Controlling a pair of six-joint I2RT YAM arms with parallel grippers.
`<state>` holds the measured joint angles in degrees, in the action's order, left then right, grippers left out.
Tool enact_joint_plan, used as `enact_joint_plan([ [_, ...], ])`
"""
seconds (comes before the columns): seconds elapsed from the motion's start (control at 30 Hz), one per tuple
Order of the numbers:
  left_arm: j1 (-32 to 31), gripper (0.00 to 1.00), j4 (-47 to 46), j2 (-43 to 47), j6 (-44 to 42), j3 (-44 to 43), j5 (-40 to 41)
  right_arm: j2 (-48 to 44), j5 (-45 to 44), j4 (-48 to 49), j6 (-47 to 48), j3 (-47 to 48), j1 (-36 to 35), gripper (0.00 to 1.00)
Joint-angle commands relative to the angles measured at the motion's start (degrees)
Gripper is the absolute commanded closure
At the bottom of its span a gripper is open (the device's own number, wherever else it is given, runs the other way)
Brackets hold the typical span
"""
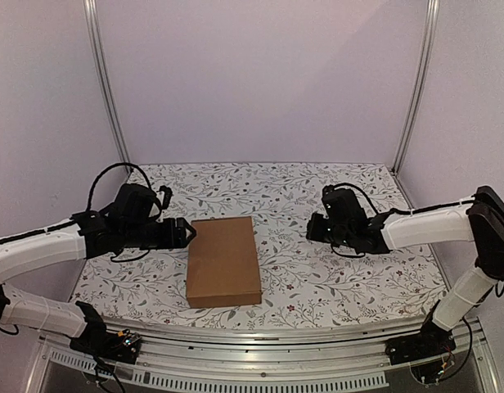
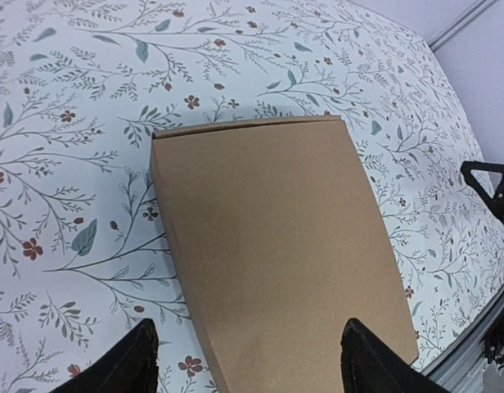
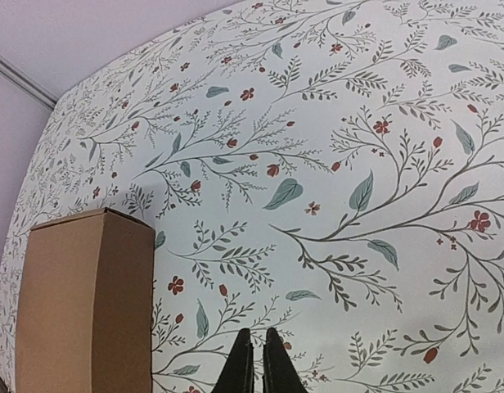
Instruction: Fold the paper box
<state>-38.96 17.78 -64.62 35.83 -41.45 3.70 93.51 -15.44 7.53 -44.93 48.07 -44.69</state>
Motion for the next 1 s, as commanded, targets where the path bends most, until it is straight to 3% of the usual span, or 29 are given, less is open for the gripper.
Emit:
enact_joint_plan([
  [0.0, 1.43, 0.23, 2.76, 1.09, 2.96, 4.08, 7.22, -5.78, 2.08, -10.21, 7.74, 0.70, -0.14, 0.98],
  [0.17, 3.91, 0.19, 0.96, -0.78, 6.33, 8.46, 9.43, -12.36, 2.48, -14.09, 9.29, -0.65, -0.25, 1.00],
  [0.33, 6.61, 0.18, -6.30, -5.32, 7.00, 11.09, 3.25, -16.87, 2.52, -15.67, 9.33, -2.95, -0.30, 1.00],
  [0.6, 6.91, 0.18, -11.02, -16.18, 6.55, 8.32, -2.82, -21.11, 2.42, -17.32, 7.98, -6.90, -0.40, 1.00],
  [0.97, 6.34, 0.18, -13.74, -27.07, 5.68, -2.65, -12.05, -31.63, 1.33, -22.57, 6.46, -11.41, -0.34, 1.00],
])
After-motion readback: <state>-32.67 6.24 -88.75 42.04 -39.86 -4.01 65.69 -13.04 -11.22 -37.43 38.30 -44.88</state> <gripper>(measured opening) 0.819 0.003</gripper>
